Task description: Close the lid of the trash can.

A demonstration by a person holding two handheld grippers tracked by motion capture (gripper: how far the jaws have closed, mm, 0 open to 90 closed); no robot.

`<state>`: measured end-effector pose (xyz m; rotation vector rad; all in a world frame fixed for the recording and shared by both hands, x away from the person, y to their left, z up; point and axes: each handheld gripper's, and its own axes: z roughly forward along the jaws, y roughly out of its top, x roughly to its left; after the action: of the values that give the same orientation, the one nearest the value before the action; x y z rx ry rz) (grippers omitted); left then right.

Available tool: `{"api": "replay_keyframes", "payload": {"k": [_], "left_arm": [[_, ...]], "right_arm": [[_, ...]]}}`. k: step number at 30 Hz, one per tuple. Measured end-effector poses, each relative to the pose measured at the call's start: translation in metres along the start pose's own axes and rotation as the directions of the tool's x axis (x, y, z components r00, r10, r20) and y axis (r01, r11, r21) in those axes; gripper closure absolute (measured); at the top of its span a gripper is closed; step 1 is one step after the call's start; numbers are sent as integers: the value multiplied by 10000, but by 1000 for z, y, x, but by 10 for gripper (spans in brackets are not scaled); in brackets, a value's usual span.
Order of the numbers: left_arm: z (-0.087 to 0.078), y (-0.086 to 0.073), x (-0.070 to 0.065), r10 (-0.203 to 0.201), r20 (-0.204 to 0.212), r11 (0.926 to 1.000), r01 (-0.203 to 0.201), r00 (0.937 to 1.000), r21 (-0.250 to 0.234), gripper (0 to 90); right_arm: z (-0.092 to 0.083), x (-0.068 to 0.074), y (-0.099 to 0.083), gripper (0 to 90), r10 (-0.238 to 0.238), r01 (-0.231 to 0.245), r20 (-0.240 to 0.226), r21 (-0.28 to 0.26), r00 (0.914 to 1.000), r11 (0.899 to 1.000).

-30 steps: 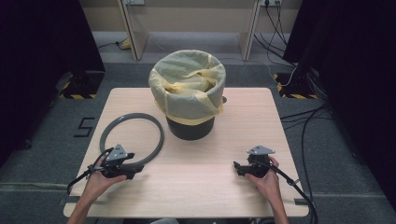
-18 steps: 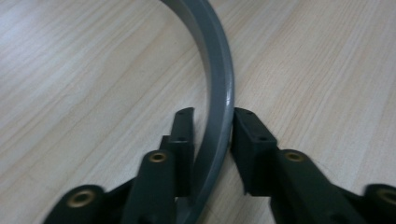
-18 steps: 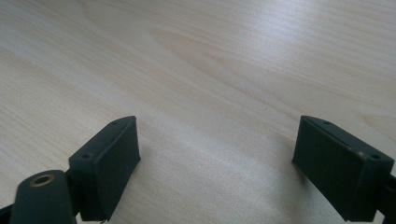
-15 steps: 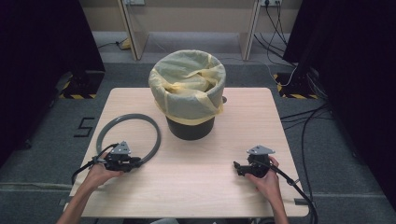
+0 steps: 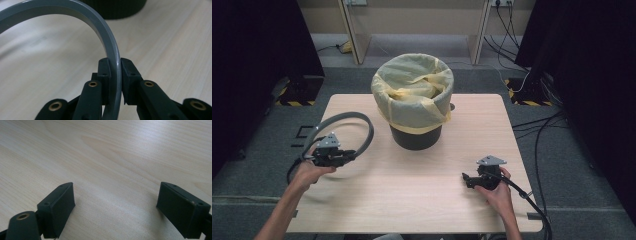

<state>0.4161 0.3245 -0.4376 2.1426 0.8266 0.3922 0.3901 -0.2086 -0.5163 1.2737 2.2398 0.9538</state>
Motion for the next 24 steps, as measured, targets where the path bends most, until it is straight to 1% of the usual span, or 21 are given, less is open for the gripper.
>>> {"api": "replay_keyframes", "payload": {"k": [3,5,7,8,10,11,12,13,14,16,17,18,19,20,21,23,24], "left_arm": [[-16,19,8,76,-160,9993,-82,9998,-364,788],[-28,34,14,52,-206,9980,-65,9998,-635,788],[-40,50,21,-96,-338,9947,61,9994,-1026,788],[-49,61,25,-53,-366,9933,10,9993,-1158,788],[-61,81,29,-2,-483,9902,-66,9988,-1393,788],[-65,89,30,72,-569,9894,-154,9984,-1443,788],[-71,102,31,224,-707,9884,-327,9972,-1482,788],[-75,110,31,359,-761,9879,-469,9964,-1480,788],[-80,123,30,444,-861,9857,-577,9953,-1582,788],[-84,141,28,630,-823,9844,-755,9946,-1591,789],[-86,152,27,785,-909,9811,-931,9928,-1697,789],[-87,162,25,772,-787,9817,-895,9939,-1679,790],[-86,175,21,885,-699,9802,-993,9936,-1715,790],[-85,182,19,941,-664,9792,-1044,9933,-1737,790],[-83,195,14,1087,-552,9779,-1168,9925,-1732,790],[-78,211,6,1371,-360,9760,-1412,9899,-1660,790],[-74,219,1,1555,-259,9742,-1576,9875,-1616,790]], "right_arm": [[0,0,0,153,43,-43,-13,8,10000,10000],[0,-1,0,153,3,-3,-17,8,10000,10000],[0,-1,0,153,14,-14,-12,10,10000,10000],[0,-1,0,153,9,-9,-13,8,10000,10000],[0,-1,0,153,17,-17,-4,-13,10000,10000],[0,-1,0,153,19,-19,2,-16,10000,10000],[0,-1,0,153,22,-22,8,-11,10000,10000],[0,-1,0,153,44,-44,15,-6,10000,10000],[0,-1,0,153,26,-26,18,-20,10000,10000],[1,-2,0,153,55,-55,33,-23,10000,10000],[1,-2,0,153,37,-37,43,-29,10000,10000],[1,-2,0,153,38,-38,44,-29,10000,10000],[1,-2,0,153,57,-57,42,-38,10000,10000],[1,-2,0,153,53,-53,40,-31,10000,10000],[1,-2,0,154,51,-50,42,-35,10000,10000],[1,-2,0,154,57,-57,47,-35,10000,10000],[1,-2,0,154,58,-58,46,-35,10000,10000]]}}
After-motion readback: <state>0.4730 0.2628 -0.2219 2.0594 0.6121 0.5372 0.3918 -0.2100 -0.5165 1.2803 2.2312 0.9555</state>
